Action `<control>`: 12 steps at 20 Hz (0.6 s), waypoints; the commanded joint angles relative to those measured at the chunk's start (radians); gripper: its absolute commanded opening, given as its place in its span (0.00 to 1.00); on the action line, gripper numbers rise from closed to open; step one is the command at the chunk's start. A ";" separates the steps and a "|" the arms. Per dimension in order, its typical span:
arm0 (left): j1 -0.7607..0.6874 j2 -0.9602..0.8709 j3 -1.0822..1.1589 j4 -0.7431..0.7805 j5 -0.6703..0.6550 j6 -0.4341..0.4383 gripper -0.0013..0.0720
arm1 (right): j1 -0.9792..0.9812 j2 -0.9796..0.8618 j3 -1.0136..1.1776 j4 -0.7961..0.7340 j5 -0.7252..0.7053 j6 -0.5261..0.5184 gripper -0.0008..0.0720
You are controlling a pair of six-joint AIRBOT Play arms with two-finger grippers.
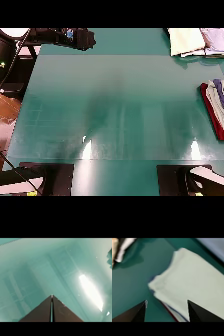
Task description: Fold the shirts.
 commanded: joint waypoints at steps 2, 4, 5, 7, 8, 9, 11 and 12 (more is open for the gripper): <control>0.000 0.000 0.000 0.000 0.003 -0.001 0.05 | 0.381 0.000 0.055 0.123 -0.029 0.000 0.82; 0.000 0.000 0.000 -0.001 0.003 -0.001 0.05 | 0.554 0.000 0.058 0.122 -0.064 0.000 0.82; 0.000 0.000 0.000 -0.001 0.003 -0.001 0.05 | 0.638 0.000 0.058 0.116 -0.085 0.000 0.82; 0.000 0.000 0.000 -0.001 0.003 -0.001 0.05 | 0.774 0.000 0.058 0.115 -0.126 0.000 0.56; 0.000 0.000 0.000 -0.001 0.003 -0.001 0.05 | 0.832 0.000 0.058 0.115 -0.145 -0.001 0.37; 0.000 0.000 0.000 -0.001 0.003 -0.001 0.05 | 0.875 0.000 0.058 0.115 -0.158 -0.001 0.15; 0.000 0.000 0.000 -0.001 0.003 -0.001 0.05 | 0.938 0.000 0.058 0.115 -0.157 -0.003 0.04; 0.000 0.000 0.000 -0.001 0.003 -0.001 0.05 | 0.954 0.000 0.058 0.115 -0.156 -0.004 0.04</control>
